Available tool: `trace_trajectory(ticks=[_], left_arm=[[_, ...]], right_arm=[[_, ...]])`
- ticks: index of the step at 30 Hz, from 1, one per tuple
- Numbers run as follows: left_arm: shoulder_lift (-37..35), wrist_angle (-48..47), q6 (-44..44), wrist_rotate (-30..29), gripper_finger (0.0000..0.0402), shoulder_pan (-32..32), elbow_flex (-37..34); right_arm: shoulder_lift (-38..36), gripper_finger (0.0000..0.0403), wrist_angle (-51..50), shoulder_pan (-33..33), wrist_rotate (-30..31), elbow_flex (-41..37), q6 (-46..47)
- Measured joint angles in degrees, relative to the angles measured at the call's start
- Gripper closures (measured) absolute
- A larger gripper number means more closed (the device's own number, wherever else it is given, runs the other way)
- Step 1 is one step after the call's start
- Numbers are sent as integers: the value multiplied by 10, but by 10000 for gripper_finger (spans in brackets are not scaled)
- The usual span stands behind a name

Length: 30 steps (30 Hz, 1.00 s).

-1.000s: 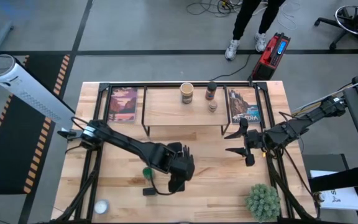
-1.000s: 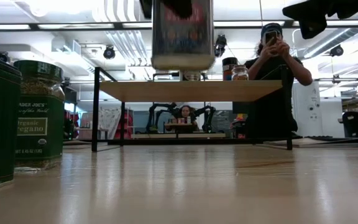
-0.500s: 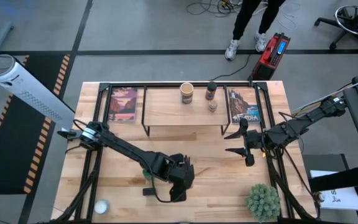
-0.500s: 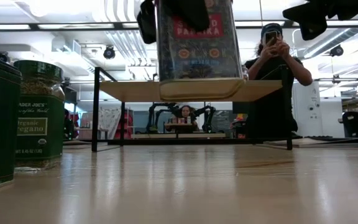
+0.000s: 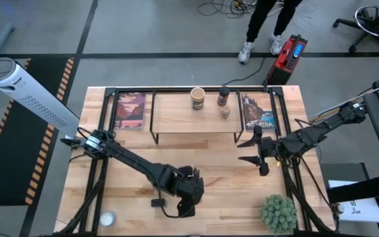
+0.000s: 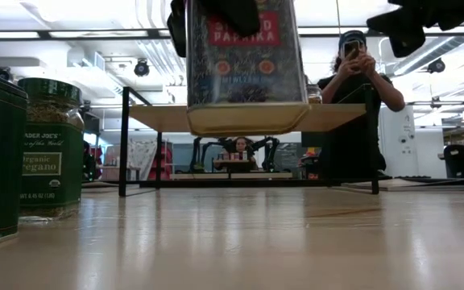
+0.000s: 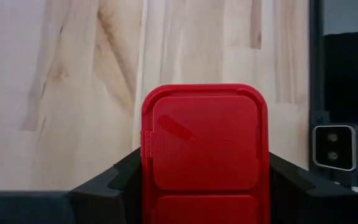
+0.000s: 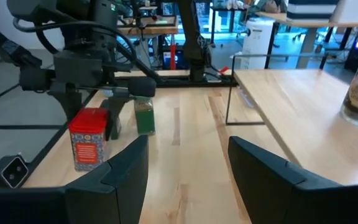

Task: Shelf spices
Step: Remove the red seasoning can from the shelf

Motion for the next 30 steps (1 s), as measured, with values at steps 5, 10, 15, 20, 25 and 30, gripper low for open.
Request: trace_trajectory(ticks=[5, 10, 15, 20, 25, 30], left_arm=[[5, 25, -8, -2, 200, -4, 0], [11, 24, -10, -32, 200, -15, 0], [24, 18, 3, -63, 200, -32, -2], [36, -9, 7, -77, 200, -40, -4], [36, -7, 6, -77, 200, -41, -14], [36, -4, 1, -70, 200, -41, -25]], right_arm=[[0, 204, 4, 0, 0, -19, 31], [0, 204, 7, 0, 0, -28, 61], [0, 204, 9, 0, 0, -28, 65], [0, 204, 9, 0, 6, -28, 64], [0, 204, 9, 0, 9, -28, 61], [0, 204, 8, 0, 9, -28, 60]])
